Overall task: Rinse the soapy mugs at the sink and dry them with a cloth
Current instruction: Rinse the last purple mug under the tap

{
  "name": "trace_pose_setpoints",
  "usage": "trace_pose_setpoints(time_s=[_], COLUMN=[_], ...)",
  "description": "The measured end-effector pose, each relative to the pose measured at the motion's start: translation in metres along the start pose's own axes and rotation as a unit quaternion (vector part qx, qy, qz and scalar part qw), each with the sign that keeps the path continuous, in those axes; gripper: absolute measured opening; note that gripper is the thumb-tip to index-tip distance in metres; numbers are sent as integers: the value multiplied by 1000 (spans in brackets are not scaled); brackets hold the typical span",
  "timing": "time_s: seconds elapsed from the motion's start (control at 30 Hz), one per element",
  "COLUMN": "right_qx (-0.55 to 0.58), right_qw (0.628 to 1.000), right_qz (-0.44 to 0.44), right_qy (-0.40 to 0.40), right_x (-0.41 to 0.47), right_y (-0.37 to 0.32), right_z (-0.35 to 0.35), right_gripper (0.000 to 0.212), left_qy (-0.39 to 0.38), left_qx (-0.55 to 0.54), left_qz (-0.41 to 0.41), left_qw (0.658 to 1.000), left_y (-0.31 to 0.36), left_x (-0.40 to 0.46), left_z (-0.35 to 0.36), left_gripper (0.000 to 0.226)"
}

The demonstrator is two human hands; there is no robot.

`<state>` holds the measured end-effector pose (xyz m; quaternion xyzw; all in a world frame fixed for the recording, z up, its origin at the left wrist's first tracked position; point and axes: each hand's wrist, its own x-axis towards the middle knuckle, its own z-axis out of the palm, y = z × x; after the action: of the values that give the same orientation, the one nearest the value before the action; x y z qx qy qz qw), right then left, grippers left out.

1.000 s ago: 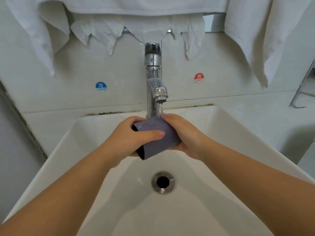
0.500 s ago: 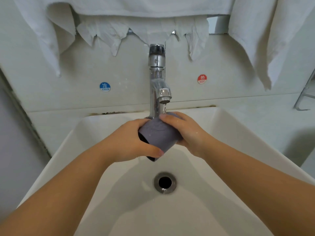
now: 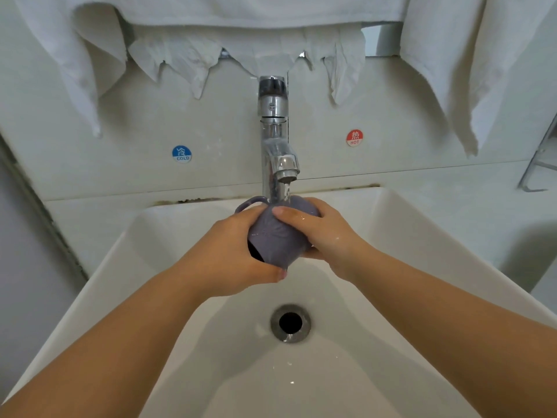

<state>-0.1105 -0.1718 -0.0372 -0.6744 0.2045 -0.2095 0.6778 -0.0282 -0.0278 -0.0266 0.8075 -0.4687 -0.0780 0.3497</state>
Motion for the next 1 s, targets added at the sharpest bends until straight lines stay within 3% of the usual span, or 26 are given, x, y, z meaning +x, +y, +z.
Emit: trace_pose_setpoints(time_s=[0.13,0.2,0.4,0.53,0.63,0.8,0.9,1.0], right_qx=[-29,-47,-11,-39,-59,-30,21,40], right_qw=[997,994,1000,997,994,998,998,996], right_qz=[6,9,2,26,20,17,40,72], right_qy=[74,95,14,57,85,57,45,26], right_x=[1,3,1,3,5,7,7,6], right_y=[0,-1,-2,-5,-4,-11,-14,-14], right_z=[1,0,-1,-2,-3,-9,-16,-15], right_gripper=[16,25,23,41,30,24,20,26], left_qy=[-11,-14,10,6,4,31,112,141], left_qx=[23,31,33,52,67,83,35,-160], left_qz=[21,31,34,47,55,61,14,-152], left_qw=[999,999,999,998,996,994,993,965], left_y=[4,4,0,6,10,12,16,18], left_x=[-1,0,0,-3,-4,-7,-11,-7], left_z=[8,11,4,12,15,13,13,11], left_gripper=[78,78,77,81,87,97,97,95])
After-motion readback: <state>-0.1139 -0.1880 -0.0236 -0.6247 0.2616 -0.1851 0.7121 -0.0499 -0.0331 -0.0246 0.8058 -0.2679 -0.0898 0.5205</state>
